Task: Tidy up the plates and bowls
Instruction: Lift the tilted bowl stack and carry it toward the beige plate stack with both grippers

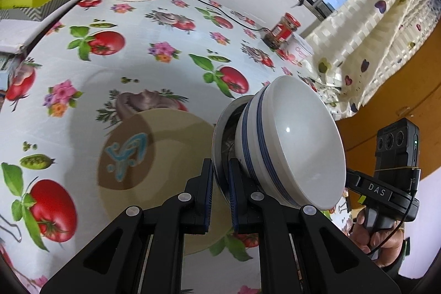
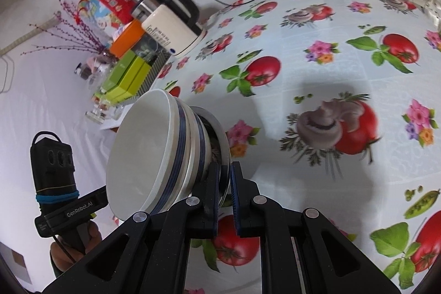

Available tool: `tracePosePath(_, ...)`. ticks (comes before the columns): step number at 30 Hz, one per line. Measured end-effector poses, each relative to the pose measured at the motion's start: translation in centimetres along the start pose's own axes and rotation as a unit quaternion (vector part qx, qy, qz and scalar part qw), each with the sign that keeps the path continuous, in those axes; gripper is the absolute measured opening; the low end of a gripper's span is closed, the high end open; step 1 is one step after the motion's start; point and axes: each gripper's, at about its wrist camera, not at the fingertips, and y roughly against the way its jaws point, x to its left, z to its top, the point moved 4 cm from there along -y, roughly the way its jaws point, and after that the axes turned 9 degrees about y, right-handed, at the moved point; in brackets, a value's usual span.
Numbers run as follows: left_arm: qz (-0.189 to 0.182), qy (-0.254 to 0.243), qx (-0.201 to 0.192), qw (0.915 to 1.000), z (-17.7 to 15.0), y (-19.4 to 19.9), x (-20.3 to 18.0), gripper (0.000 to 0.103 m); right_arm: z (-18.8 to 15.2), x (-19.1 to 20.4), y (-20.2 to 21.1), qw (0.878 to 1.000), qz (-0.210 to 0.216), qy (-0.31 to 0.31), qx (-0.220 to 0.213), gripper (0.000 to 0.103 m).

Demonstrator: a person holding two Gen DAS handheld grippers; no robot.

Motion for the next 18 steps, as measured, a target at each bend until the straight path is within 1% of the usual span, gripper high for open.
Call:
tracePosePath(9,0.012,0.023,-0.015,0.9996,0.2,1.6,2.6,0.010,0.5,2.3,-2.4,1.000,0.012,0.017,0.019,0.010)
tracePosePath(18,0.021,0.038,-0.021,0.9989,0.4,2.3,4.3,0.010,0.6,3.6,-3.9,0.999,0.017,0.028,0.033,0.010)
